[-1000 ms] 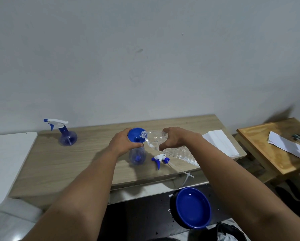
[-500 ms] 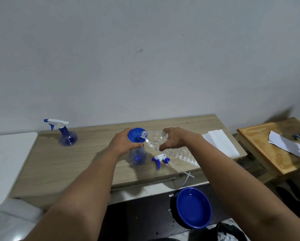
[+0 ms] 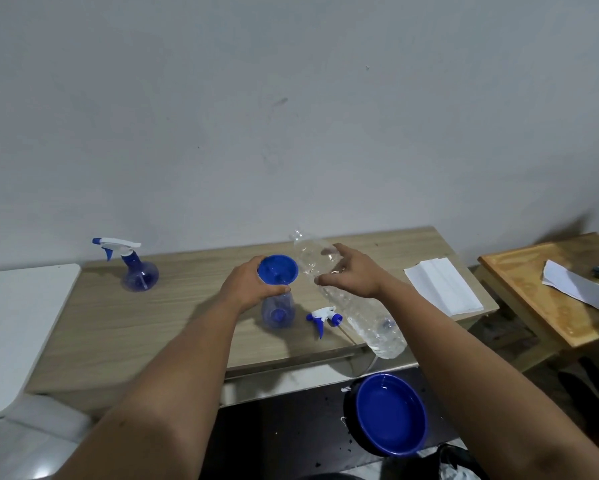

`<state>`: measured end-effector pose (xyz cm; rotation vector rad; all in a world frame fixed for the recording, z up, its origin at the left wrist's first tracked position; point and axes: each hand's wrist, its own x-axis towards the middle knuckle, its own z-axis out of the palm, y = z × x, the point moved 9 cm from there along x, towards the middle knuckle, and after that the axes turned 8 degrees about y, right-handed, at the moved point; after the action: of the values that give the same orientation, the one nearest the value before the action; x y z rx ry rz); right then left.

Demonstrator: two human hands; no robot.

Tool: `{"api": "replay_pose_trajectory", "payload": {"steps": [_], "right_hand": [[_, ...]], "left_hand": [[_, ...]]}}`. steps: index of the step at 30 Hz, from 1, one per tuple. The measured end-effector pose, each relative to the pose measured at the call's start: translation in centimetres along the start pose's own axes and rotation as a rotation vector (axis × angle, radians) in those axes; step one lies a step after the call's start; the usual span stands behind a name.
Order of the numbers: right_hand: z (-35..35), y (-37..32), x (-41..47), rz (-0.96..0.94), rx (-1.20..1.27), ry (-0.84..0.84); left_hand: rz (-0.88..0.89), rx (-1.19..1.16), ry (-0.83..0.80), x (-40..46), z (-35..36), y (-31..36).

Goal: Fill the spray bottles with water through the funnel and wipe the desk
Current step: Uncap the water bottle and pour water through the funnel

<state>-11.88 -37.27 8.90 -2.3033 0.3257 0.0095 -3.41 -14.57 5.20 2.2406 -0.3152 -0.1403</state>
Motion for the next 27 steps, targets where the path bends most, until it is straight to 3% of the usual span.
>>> {"api": "replay_pose_trajectory", "payload": {"steps": [9, 14, 21, 27], "right_hand": [[-4.6, 0.6, 0.7, 0.005, 0.447, 0.382], [-5.5, 0.3, 2.3, 0.003, 0.492, 0.418], [-4.6, 1.9, 5.4, 0.041, 0.499, 0.606], [-2.2, 4.5, 9.1, 0.082, 0.452, 0.586]], "left_hand": [[-0.051, -0.07, -0.044, -0.4, 0.2, -0.6], [-0.075, -0.099, -0.041, -0.9, 0.3, -1.5], [-0.104, -0.127, -0.109, -0.7, 3.1, -4.3], [-0.209, -0.125, -0.17, -0.4, 6.6, -6.7]]}}
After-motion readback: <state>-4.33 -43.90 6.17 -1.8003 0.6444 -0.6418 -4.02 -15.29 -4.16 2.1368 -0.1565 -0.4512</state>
